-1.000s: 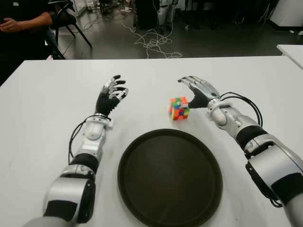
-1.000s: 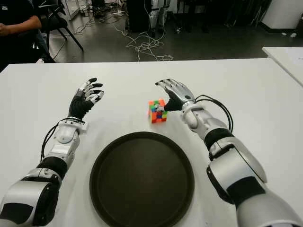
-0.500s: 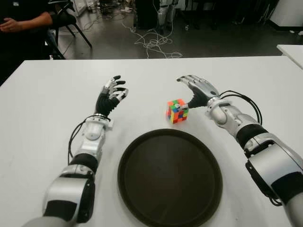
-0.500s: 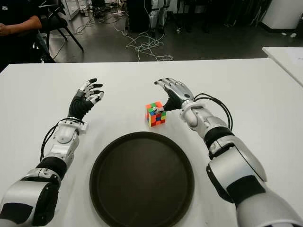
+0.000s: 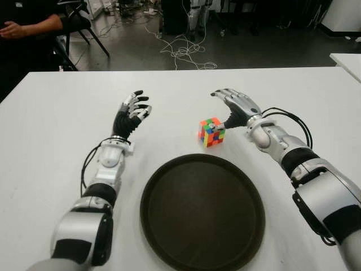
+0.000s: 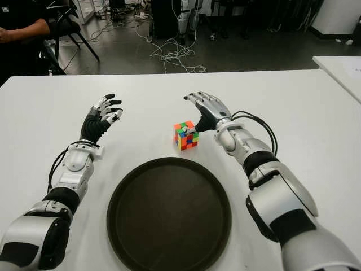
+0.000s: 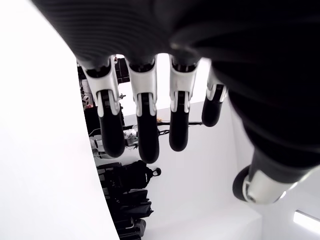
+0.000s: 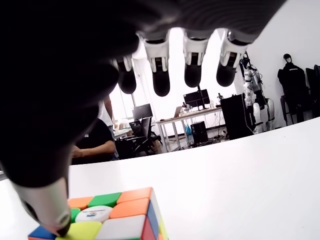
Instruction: Pick up the Rubik's Cube and put it in the plate
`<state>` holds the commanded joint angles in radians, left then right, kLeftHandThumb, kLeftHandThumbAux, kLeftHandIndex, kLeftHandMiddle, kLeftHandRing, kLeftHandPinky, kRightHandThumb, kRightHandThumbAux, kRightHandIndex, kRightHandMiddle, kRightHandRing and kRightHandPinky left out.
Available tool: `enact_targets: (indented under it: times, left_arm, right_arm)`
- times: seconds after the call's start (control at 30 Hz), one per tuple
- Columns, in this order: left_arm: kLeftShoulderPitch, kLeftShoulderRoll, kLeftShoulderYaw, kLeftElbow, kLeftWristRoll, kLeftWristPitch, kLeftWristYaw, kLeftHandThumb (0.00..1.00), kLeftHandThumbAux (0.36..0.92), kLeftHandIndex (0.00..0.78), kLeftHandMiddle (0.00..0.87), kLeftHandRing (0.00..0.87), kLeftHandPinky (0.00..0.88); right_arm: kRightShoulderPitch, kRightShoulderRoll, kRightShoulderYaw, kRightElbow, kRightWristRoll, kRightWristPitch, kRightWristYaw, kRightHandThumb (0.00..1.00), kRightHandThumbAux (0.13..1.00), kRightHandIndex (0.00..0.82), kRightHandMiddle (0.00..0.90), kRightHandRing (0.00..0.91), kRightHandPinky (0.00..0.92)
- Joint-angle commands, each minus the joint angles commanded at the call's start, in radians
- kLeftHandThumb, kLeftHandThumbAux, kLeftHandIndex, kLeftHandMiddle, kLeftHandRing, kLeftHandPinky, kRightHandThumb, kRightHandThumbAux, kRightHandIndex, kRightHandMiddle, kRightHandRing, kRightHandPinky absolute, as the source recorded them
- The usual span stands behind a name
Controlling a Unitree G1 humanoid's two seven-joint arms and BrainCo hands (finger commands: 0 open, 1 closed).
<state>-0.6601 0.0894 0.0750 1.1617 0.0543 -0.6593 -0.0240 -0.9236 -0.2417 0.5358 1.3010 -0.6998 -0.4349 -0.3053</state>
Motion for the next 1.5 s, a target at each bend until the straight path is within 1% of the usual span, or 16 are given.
enact_targets:
  times: [0.17, 0.4, 0.67, 0.8, 0.87, 1.0, 1.03, 1.1, 1.23, 1.4, 1.5]
  left_arm:
    - [-0.001, 0.003, -0.004, 0.002, 0.006, 0.002, 0.003, 0.096, 0.626, 0.162, 0.245, 0.275, 0.324]
    - [-0.003, 0.002, 0.001, 0.004, 0.002, 0.005, -0.001, 0.107, 0.638, 0.166, 0.253, 0.279, 0.322]
    - [-0.006, 0.005, -0.001, 0.009, 0.005, 0.007, -0.001, 0.098, 0.623, 0.151, 0.239, 0.272, 0.319]
    - [-0.008, 0.006, 0.000, 0.013, 0.006, 0.008, 0.001, 0.095, 0.607, 0.145, 0.232, 0.269, 0.317]
    - [-0.009, 0.007, -0.001, 0.015, 0.008, 0.010, 0.002, 0.094, 0.602, 0.145, 0.229, 0.267, 0.318]
    - [-0.012, 0.009, 0.001, 0.019, 0.008, 0.011, -0.001, 0.102, 0.618, 0.155, 0.235, 0.273, 0.326]
    - [-0.013, 0.009, 0.002, 0.020, 0.006, 0.011, -0.003, 0.105, 0.620, 0.156, 0.237, 0.274, 0.327]
    - [-0.015, 0.009, 0.005, 0.022, 0.002, 0.011, -0.009, 0.112, 0.629, 0.160, 0.242, 0.278, 0.332]
    - [-0.017, 0.008, 0.012, 0.024, -0.005, 0.006, -0.014, 0.118, 0.633, 0.166, 0.251, 0.286, 0.340]
    - [-0.019, 0.008, 0.014, 0.027, -0.004, 0.008, -0.011, 0.114, 0.629, 0.162, 0.248, 0.284, 0.335]
    - [-0.021, 0.008, 0.016, 0.029, -0.004, 0.013, -0.012, 0.115, 0.635, 0.160, 0.246, 0.281, 0.328]
  right_arm:
    - [0.000, 0.000, -0.002, -0.001, 0.002, -0.004, -0.004, 0.000, 0.730, 0.000, 0.000, 0.000, 0.000]
    - [-0.002, 0.001, -0.001, -0.002, 0.000, -0.007, -0.016, 0.000, 0.725, 0.000, 0.000, 0.000, 0.000]
    - [-0.005, -0.001, 0.004, -0.004, -0.003, -0.012, -0.028, 0.000, 0.713, 0.000, 0.000, 0.000, 0.000]
    - [-0.006, -0.002, 0.004, -0.004, 0.000, -0.017, -0.029, 0.000, 0.702, 0.000, 0.000, 0.000, 0.000]
    - [-0.011, -0.007, 0.003, -0.006, 0.002, -0.022, -0.022, 0.000, 0.698, 0.000, 0.000, 0.000, 0.000]
    - [-0.021, -0.015, 0.002, -0.008, 0.004, -0.030, -0.011, 0.000, 0.692, 0.000, 0.000, 0.000, 0.000]
    - [-0.026, -0.021, -0.001, -0.012, 0.007, -0.035, -0.005, 0.000, 0.692, 0.000, 0.000, 0.000, 0.000]
    - [-0.042, -0.043, -0.012, -0.031, 0.017, -0.055, 0.017, 0.000, 0.702, 0.000, 0.000, 0.000, 0.000]
    - [-0.059, -0.093, -0.039, -0.096, 0.039, -0.093, 0.072, 0.000, 0.722, 0.000, 0.000, 0.000, 0.000]
    - [-0.048, -0.140, -0.067, -0.177, 0.050, -0.107, 0.109, 0.000, 0.732, 0.000, 0.000, 0.000, 0.000]
    - [-0.042, -0.165, -0.082, -0.216, 0.058, -0.107, 0.123, 0.000, 0.718, 0.000, 0.000, 0.000, 0.000]
